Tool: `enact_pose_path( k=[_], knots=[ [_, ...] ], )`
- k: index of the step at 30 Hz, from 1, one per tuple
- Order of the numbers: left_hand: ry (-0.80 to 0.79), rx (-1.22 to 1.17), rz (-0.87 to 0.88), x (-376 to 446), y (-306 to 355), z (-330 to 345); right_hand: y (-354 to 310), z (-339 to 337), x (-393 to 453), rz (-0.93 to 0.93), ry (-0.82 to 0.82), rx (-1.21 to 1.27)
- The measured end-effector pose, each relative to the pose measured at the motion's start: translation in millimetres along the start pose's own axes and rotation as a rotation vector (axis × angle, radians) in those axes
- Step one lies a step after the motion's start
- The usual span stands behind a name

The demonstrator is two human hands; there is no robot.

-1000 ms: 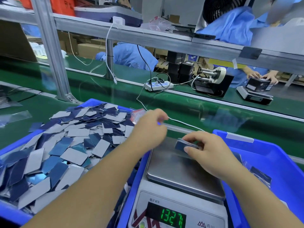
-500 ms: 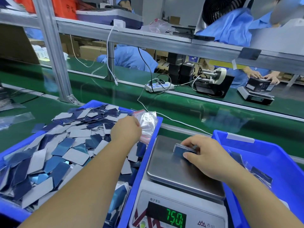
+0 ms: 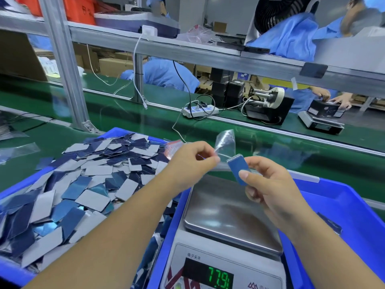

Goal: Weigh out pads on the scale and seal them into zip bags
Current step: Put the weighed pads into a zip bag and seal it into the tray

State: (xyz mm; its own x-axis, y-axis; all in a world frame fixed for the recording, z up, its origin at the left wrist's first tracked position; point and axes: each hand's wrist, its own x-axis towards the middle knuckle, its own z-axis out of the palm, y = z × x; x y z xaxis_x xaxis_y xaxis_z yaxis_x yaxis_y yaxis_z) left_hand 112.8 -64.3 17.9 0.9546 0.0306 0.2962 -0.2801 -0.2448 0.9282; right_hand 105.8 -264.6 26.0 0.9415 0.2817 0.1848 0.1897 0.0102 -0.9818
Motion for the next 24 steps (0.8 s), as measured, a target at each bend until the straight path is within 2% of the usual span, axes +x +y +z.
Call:
enact_pose_path(
  k=[5,8,17,24],
  knots=[
    [-0.139,-0.142,0.002,-4,2,9,-1,0,1,-0.003,0.063,0.047],
    [-0.211,-0.244,-0.072,-7,5,8,-1,-1,2,-0.026,0.078,0.101],
    [-0.375,-0.314,-0.258,-11,7,6,-4,-4,0,-0.078,-0.02,0.092],
    [-0.36,-0.263,-0.196,-11,6,6,-4,-4,-2,-0.093,-0.065,0.006]
  ],
)
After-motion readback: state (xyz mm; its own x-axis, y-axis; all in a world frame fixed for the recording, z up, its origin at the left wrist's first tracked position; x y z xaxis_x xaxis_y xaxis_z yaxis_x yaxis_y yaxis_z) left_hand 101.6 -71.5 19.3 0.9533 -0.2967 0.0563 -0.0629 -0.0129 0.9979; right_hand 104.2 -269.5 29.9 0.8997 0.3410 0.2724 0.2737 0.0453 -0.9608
